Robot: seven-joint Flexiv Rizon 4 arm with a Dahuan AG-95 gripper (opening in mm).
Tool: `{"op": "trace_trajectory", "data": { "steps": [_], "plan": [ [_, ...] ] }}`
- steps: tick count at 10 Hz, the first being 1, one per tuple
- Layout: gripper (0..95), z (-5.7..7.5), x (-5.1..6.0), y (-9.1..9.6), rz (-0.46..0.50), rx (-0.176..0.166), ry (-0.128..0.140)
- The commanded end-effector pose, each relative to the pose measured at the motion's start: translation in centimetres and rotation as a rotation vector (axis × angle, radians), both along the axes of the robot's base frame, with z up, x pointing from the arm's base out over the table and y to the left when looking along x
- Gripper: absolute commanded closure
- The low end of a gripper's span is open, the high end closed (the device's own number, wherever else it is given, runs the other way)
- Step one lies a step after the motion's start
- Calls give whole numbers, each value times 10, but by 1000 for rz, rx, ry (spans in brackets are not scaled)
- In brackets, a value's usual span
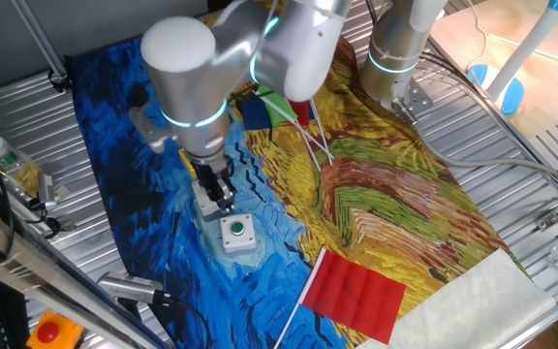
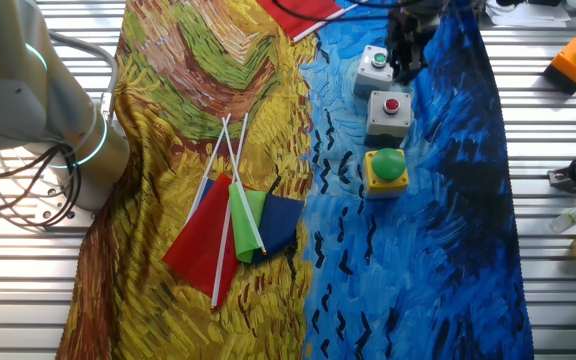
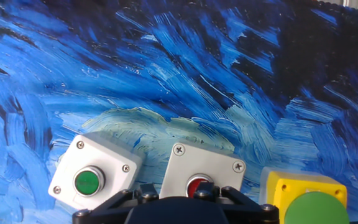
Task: Press three buttons from left to right in sequence
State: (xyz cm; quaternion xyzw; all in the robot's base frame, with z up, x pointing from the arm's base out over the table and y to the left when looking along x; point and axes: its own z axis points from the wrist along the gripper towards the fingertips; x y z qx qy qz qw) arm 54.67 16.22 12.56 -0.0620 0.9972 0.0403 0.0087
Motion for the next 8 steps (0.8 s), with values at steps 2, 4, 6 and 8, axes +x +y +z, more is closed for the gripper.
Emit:
{"op": "trace_trajectory", "data": {
  "steps": [2, 4, 6, 8],
  "plan": [
    [570, -4, -3, 14, -12, 1, -5],
    [570, -6, -4, 26, -26, 2, -9],
    [570, -7, 1, 38, -45, 5, -9],
    [570, -8, 2, 40, -41, 13, -8]
  ]
}}
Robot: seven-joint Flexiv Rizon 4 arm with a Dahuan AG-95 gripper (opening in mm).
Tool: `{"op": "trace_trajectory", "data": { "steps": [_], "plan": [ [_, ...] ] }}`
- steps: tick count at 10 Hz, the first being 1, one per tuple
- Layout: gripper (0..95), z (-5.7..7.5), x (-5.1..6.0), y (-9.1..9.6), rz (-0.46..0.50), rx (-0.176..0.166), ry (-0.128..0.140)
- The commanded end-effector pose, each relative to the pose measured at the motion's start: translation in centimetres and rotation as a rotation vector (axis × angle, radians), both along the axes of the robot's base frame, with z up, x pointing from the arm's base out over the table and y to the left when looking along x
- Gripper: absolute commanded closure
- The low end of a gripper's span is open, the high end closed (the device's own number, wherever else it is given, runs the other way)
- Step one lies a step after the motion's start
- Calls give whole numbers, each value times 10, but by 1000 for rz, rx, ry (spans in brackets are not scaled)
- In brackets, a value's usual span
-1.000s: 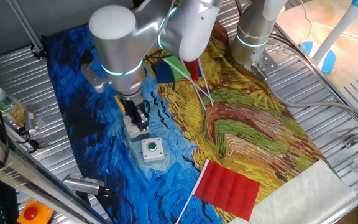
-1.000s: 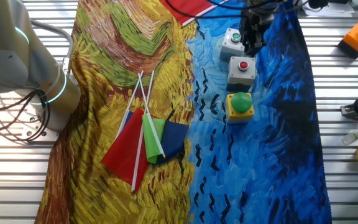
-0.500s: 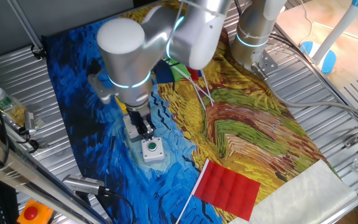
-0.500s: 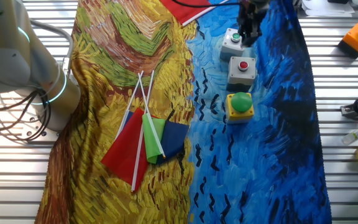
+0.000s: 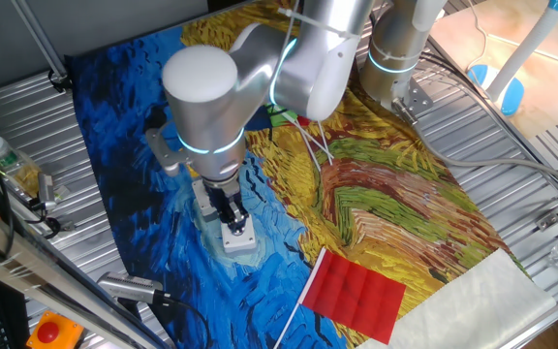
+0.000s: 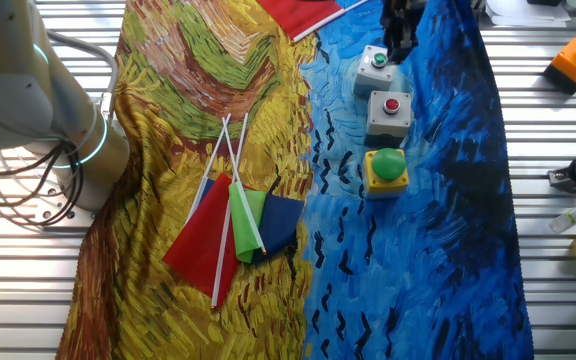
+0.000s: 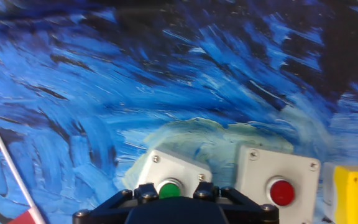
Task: Press three buttons from left to right in sequence
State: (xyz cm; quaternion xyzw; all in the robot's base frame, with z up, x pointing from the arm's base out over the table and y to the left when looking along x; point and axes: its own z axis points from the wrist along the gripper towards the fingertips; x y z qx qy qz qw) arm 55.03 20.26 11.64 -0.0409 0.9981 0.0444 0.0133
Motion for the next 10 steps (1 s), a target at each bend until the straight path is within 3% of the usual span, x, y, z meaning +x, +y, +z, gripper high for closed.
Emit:
{"op": "trace_trajectory", "data": {
  "steps": [1, 7, 10],
  "plan": [
    [570, 1, -2, -1, 1, 2, -2],
    [570, 1, -2, -1, -10, 3, -3],
    [570, 1, -2, -1, -26, -21, -11]
  ]
}}
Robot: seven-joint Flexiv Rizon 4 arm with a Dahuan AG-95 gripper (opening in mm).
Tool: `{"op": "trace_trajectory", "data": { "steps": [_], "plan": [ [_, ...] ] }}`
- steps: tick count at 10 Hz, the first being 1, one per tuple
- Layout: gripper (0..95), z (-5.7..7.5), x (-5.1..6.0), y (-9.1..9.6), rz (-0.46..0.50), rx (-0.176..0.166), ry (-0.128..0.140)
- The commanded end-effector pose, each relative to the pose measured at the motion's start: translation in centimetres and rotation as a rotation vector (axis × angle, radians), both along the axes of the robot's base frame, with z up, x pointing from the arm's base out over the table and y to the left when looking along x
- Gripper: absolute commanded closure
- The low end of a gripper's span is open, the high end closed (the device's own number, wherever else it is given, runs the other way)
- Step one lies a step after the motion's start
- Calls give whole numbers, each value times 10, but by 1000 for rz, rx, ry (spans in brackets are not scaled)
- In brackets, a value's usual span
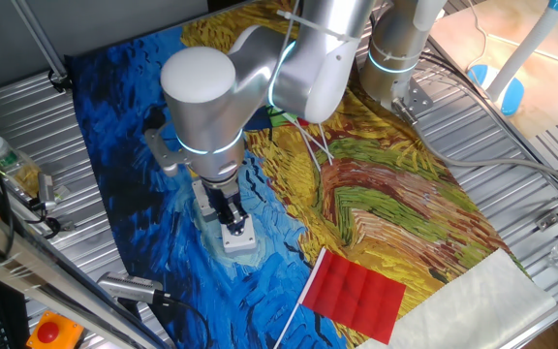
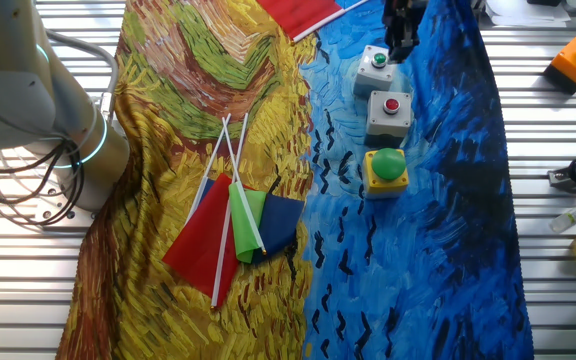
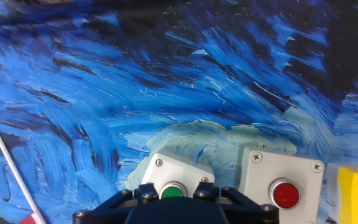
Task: Press three buttons from left to right in sequence
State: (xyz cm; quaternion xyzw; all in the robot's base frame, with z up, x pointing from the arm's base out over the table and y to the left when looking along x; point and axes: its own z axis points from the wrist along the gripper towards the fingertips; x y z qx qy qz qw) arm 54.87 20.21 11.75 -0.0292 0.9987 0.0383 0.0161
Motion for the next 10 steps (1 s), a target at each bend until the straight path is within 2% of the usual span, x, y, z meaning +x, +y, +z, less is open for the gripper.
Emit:
{"op": "trace_trajectory", "data": {
  "steps": [1, 4, 5, 6, 10],
  "plan": [
    [570, 0, 0, 0, 0, -18, -5],
    [570, 0, 0, 0, 57, -21, 0],
    [570, 0, 0, 0, 87, -18, -7],
    [570, 0, 0, 0, 89, -27, -18],
    [570, 0, 0, 0, 79, -33, -18]
  ]
}}
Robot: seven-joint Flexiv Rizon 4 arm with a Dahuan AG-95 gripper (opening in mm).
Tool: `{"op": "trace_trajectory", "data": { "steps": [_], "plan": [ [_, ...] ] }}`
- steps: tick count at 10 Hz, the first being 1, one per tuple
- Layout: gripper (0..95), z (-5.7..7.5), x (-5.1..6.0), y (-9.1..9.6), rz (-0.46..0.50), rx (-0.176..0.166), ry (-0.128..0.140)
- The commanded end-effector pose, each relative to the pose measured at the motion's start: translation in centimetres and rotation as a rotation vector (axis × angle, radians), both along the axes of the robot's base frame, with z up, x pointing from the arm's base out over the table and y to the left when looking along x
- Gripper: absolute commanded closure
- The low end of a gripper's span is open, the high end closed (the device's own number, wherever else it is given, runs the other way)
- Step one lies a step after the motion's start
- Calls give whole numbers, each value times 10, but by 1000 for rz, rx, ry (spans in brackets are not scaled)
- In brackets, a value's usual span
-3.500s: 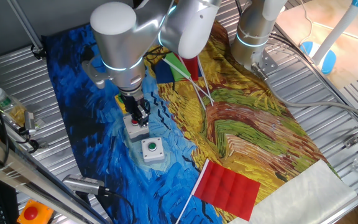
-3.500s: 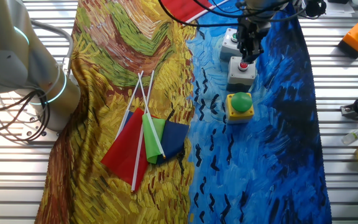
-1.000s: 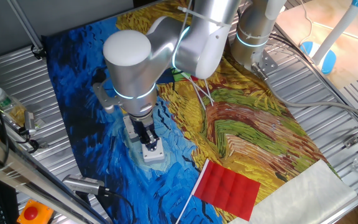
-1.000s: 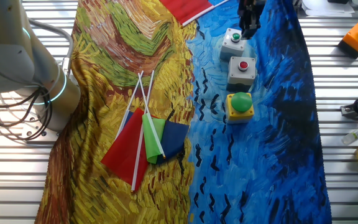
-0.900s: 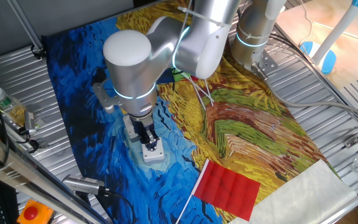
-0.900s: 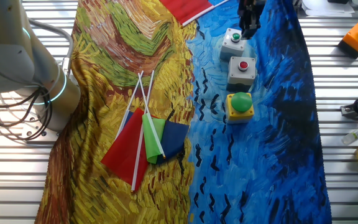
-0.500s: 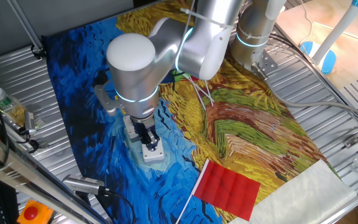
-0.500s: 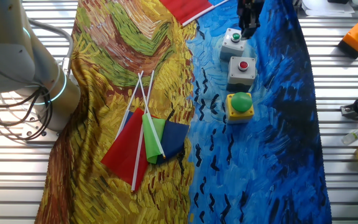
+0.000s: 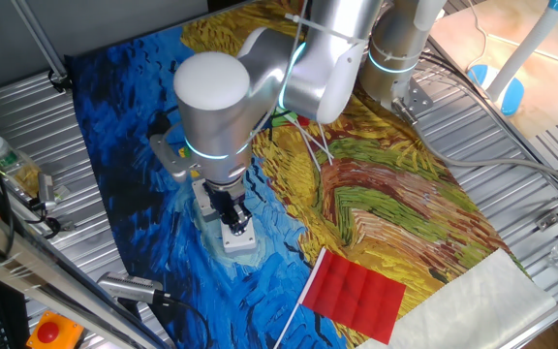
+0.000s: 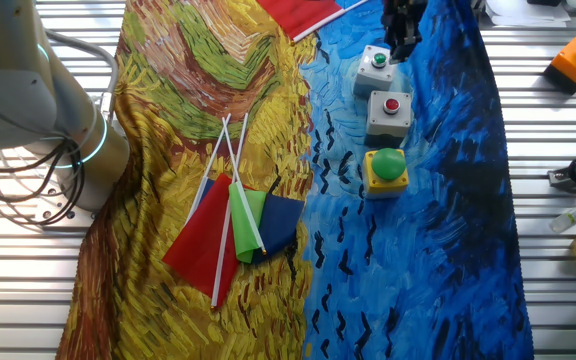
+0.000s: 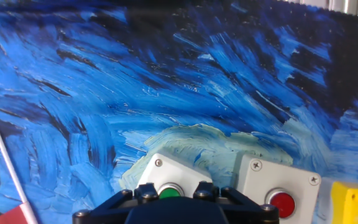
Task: Press three buttons from left to right in sequence
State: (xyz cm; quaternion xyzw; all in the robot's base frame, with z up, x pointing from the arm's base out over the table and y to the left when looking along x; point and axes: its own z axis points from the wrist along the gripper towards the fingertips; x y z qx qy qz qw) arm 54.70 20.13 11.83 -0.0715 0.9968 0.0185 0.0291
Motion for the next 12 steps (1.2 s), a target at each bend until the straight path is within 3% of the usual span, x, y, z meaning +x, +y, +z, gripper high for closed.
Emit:
{"op": "trace_trajectory", "data": {
  "steps": [1, 12],
  "plan": [
    [570, -1, 2, 0, -5, 7, 13],
    [570, -3, 0, 1, 31, 10, 26]
  ]
}}
